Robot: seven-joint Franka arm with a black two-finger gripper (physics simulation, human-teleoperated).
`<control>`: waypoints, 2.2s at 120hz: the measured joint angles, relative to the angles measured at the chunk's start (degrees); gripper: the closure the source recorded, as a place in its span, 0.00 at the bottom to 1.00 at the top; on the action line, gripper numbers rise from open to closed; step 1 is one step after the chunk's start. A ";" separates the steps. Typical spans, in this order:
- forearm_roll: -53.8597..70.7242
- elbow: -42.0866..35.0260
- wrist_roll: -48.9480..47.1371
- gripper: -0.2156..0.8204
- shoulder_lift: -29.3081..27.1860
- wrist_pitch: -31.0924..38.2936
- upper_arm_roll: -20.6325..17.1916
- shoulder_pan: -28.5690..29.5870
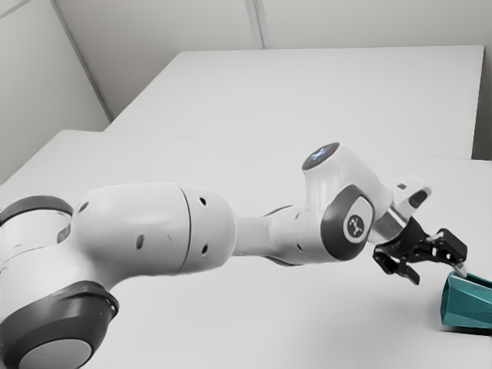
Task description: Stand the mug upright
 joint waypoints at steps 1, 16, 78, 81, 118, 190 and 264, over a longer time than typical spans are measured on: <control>-0.18 0.16 -0.04 0.21 0.20 0.09 0.00 -0.08; -2.20 2.27 -0.54 0.21 2.89 1.39 0.00 -1.29; -5.21 8.91 -1.89 0.28 9.60 4.67 -0.09 -3.05; -5.13 8.98 -1.93 0.31 9.59 4.70 -0.09 -3.09; -2.79 12.05 -2.45 0.60 9.64 4.31 0.00 -3.24; 1.92 17.43 -5.20 0.94 11.79 0.46 1.13 -3.20; 40.92 -6.49 -7.07 0.96 -16.80 -18.11 -4.07 20.85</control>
